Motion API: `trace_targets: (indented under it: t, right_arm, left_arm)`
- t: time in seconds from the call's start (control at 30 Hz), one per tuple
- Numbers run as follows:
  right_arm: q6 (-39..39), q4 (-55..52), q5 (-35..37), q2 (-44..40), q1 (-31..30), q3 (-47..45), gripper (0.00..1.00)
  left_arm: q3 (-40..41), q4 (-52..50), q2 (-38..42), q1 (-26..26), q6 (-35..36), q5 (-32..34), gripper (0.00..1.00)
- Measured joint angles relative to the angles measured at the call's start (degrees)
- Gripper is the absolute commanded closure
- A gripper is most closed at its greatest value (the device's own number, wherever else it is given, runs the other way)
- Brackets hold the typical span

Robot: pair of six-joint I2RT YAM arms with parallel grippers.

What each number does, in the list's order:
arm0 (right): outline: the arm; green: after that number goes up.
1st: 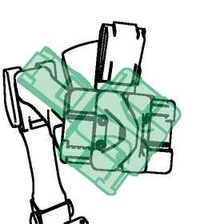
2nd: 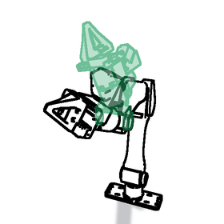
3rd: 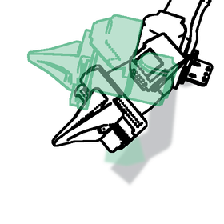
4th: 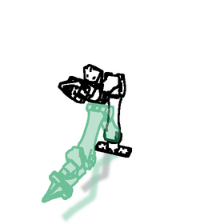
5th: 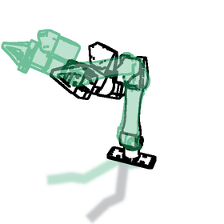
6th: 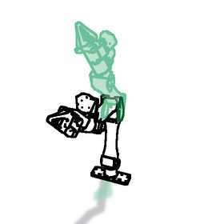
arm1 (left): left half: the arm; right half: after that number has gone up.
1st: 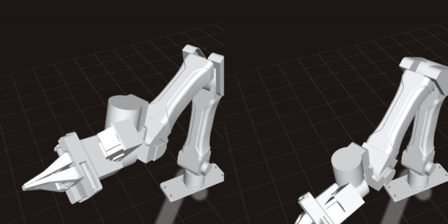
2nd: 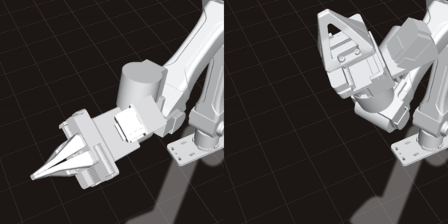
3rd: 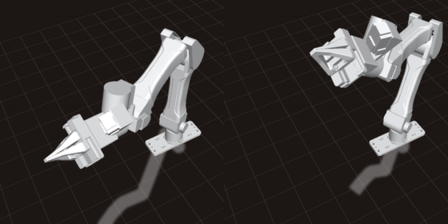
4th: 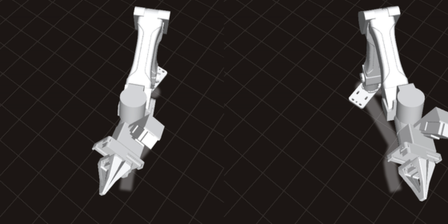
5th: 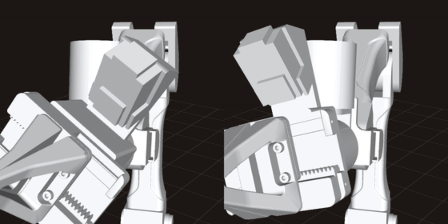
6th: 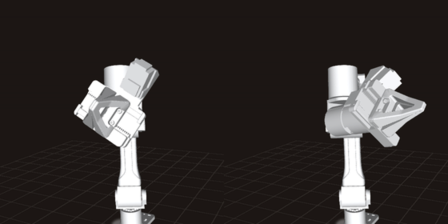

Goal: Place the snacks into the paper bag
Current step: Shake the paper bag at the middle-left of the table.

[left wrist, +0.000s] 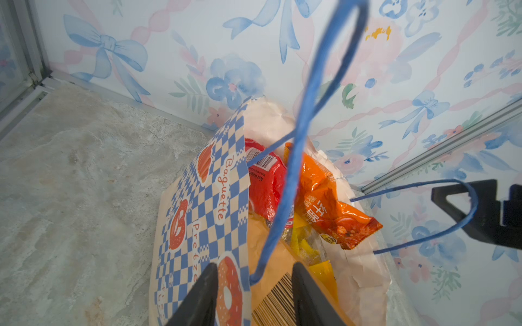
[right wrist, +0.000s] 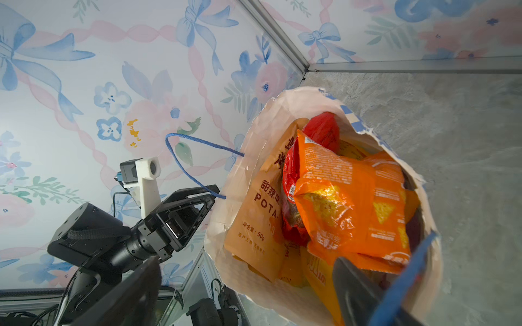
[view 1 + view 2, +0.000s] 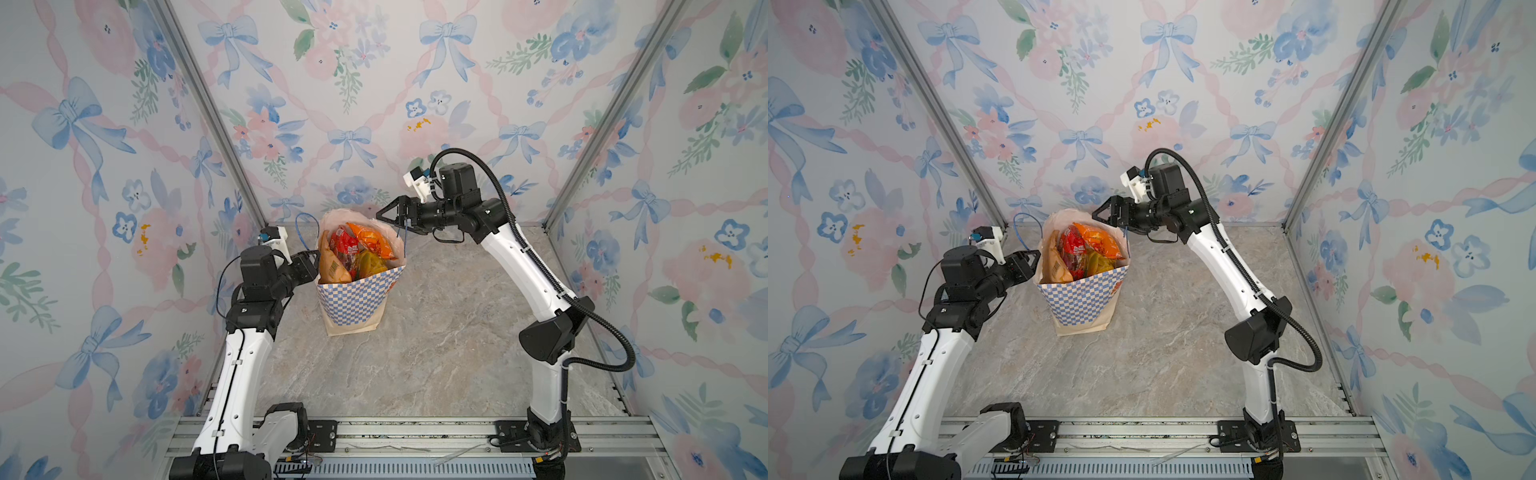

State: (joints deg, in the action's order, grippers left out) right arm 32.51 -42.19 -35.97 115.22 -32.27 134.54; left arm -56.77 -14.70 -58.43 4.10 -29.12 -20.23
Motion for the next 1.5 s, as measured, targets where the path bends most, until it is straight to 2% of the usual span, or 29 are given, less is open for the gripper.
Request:
trace_targets:
  t: [0.07, 0.1, 0.23, 0.3, 0.43, 0.63, 0.83, 0.97, 1.17, 1.33, 1.5]
  right_arm:
    - [-1.8, -2.4, 1.0, -1.4, 0.7, -0.1, 0.03]
    - [-2.7, -3.6, 1.6, -2.0, 0.9, -0.2, 0.04]
    - [-5.5, -7.2, 3.1, -4.8, 1.9, -1.1, 0.03]
    - [-7.1, -7.5, 3.8, -7.4, 2.9, -4.3, 0.03]
    - [-10.6, -10.8, 6.3, -13.5, 5.3, -10.4, 0.04]
    - [-15.3, -10.3, 10.1, -25.1, 11.6, -22.5, 0.03]
    - [-19.2, -0.6, 13.8, -41.9, 24.8, -46.3, 0.04]
    - [-22.4, 4.6, 18.2, -47.1, 32.0, -58.0, 0.03]
    - [-29.1, 15.9, 25.9, -46.8, 32.6, -74.4, 0.03]
    - [-30.0, 31.1, 28.5, -45.8, 32.7, -89.2, 0.03]
    - [-30.0, 45.5, 30.7, -40.9, 32.7, -97.0, 0.03]
  left_arm:
    - [-0.1, 0.0, 0.1, 0.0, -0.1, 0.0, 0.25]
    - [-0.1, 0.0, 0.2, 0.0, 0.1, 0.0, 0.22]
    - [-0.2, 0.0, 0.8, 0.0, 0.0, 0.0, 0.18]
    - [-0.2, 0.0, 1.0, 0.0, 0.1, 0.0, 0.15]
    - [-0.2, 0.0, 1.6, 0.0, 0.0, 0.0, 0.02]
    - [-1.2, 0.0, 1.8, 0.0, 0.0, 0.2, 0.02]
    - [-2.3, 0.0, 2.9, 0.0, 0.2, 0.3, 0.02]
    - [-2.4, 0.0, 4.9, 0.0, 0.6, 0.5, 0.02]
    - [-2.5, 0.0, 8.5, 0.0, 1.0, 2.0, 0.02]
    - [-1.9, 0.0, 10.8, 0.0, 2.2, 4.4, 0.02]
    - [0.5, 0.0, 12.9, 0.0, 5.4, 8.1, 0.02]
